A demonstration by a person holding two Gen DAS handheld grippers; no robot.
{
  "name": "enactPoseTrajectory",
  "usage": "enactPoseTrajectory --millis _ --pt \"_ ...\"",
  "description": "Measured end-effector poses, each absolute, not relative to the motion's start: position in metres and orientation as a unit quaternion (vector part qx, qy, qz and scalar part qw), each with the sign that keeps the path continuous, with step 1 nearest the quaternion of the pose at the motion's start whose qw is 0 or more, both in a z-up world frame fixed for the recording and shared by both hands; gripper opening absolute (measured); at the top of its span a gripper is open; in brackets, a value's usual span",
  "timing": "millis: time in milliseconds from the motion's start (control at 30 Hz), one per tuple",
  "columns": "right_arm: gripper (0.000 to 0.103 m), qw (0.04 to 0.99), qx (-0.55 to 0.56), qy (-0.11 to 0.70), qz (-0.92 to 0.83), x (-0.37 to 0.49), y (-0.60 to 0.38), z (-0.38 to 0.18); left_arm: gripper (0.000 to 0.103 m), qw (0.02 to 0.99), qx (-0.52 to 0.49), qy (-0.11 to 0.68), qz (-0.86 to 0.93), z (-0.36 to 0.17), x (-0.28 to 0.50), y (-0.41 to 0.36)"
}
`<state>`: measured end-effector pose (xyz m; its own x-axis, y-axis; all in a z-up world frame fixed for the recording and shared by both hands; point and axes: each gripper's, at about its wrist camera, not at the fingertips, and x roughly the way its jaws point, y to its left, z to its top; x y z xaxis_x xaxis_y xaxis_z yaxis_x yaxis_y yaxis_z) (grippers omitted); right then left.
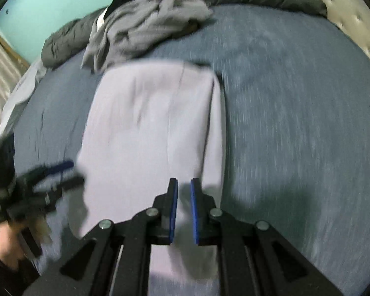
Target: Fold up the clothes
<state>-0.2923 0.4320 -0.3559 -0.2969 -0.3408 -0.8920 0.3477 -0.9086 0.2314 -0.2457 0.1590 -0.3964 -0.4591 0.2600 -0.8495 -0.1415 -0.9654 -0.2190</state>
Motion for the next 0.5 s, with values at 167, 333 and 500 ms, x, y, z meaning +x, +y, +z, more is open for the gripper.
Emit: enactPoseTrajectory --millis 167,333,500 --pt "0.008 0.194 0.575 0.004 -0.795 -0.274 0.438 -0.397 0.07 0.107 -0.518 -0.036 0.848 -0.401 -0.238 0.168" --pt "0.012 0.187 0.548 0.004 -0.815 -0.27 0.444 -0.361 0.07 0.105 -0.517 -0.055 0.848 -0.382 -0.225 0.15" --pt "0.045 0.173 0.551 -0.044 -0.815 -0.272 0.473 -0.344 0.075 0.108 -0.546 -0.092 0.826 -0.393 -0.218 0.129"
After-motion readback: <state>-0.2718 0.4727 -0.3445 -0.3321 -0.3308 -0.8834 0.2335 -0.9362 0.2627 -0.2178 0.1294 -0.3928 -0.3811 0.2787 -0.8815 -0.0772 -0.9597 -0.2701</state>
